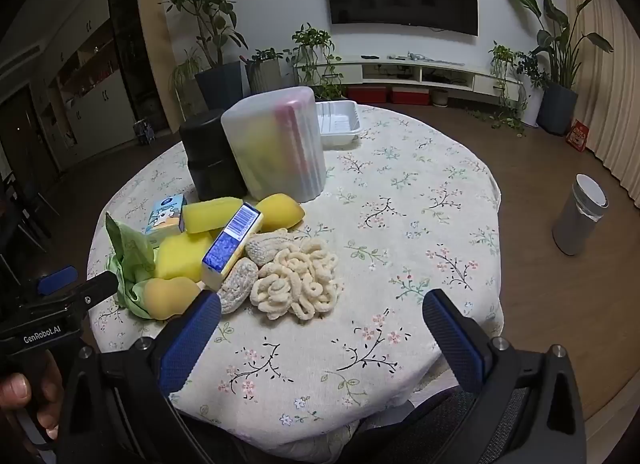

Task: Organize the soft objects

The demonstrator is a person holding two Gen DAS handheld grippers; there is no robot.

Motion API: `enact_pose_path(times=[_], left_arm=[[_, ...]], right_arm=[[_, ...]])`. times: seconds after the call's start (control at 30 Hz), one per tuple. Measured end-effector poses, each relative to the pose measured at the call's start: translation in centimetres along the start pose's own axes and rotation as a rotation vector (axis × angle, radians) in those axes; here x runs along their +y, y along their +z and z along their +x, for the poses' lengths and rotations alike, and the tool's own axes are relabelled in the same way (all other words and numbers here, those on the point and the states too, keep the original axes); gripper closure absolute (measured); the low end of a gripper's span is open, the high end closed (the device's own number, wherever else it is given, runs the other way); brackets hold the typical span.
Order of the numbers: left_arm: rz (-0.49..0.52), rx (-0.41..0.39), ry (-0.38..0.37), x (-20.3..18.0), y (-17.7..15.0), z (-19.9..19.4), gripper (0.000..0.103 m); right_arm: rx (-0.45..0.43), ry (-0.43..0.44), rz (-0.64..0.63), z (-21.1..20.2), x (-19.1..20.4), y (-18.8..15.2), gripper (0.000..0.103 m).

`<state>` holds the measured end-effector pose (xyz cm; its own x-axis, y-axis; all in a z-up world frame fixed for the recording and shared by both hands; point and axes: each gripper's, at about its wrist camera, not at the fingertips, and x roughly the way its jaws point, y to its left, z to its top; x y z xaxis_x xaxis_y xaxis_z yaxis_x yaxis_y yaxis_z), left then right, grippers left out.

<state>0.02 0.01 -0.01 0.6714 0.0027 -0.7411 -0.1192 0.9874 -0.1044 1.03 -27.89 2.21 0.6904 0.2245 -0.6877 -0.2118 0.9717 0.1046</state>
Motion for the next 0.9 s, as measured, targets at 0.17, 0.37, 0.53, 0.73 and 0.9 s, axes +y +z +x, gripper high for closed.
enact_pose_path(times=[0.17, 0.37, 0.53, 0.73, 0.9], left_arm=[[0.009, -0.010, 0.006, -0.05, -0.03, -0.05, 0.000], [0.005, -0.011, -0.008, 0.16, -0.61, -0.02, 0.000], [0.006, -0.007, -0.007, 0.04, -0.57, 0.05, 0.000], [0.009, -0.001, -0.006, 0.04, -0.74, 0.14, 0.000], [0.009, 0.001, -0.007, 0.07, -0.78, 0.15, 0.000]], right_arm=[[0.002, 0.000, 0.001, 0.02, 0.06, -0.06, 0.000], [0.006, -0.004, -0.003, -0.01, 0.15, -0.06, 0.000], [0.008, -0.003, -0.003, 0.06, 0.16, -0.09, 0.000], [0.012, -0.002, -0.003, 0.11, 0.26, -0.22, 0.000], [0.013, -0.002, -0.004, 0.09, 0.24, -0.28, 0.000]])
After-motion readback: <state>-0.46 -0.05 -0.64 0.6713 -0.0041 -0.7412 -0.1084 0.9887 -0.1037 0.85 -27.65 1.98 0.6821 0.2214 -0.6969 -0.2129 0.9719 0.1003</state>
